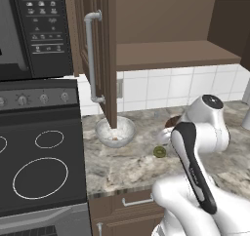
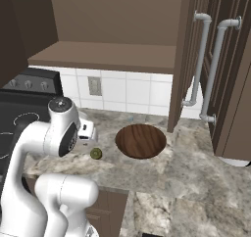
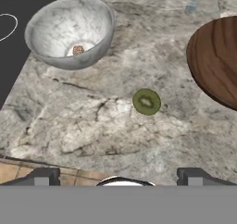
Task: Pick both bowls and place them on the counter. Then place the kiwi in one bowl and place the sugar cube in the other bowl.
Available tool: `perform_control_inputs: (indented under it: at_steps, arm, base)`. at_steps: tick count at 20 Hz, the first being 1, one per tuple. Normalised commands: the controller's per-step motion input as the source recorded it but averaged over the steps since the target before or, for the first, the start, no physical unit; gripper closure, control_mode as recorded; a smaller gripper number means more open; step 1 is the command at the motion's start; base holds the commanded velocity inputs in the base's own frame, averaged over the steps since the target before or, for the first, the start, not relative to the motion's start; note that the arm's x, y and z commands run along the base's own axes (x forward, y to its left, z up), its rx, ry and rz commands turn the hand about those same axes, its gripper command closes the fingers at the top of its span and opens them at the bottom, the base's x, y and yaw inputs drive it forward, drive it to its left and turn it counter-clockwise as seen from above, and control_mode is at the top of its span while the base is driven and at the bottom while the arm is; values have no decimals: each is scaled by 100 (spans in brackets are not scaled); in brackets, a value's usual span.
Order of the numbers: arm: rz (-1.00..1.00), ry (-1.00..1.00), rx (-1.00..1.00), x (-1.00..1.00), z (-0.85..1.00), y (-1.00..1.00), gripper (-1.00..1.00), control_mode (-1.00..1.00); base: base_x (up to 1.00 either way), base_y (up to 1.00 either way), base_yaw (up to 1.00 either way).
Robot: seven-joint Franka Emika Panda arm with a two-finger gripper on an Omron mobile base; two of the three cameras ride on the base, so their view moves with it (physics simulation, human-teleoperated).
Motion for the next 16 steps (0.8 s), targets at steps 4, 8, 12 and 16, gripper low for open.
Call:
perform_control_inputs:
  at_steps: [4,8,12,16]
  arm:
    - [2,0,-9,19,-34,0,-100,-100]
    - [4,0,-8,27,-27,1,-100,-100]
    - [2,0,-6,19,-23,-3,-100,-100]
    - [2,0,-1,10,-23,-1,-100,-100]
  base:
    - [0,0,0]
    - [0,0,0]
    - [0,0,0]
    - [0,0,0]
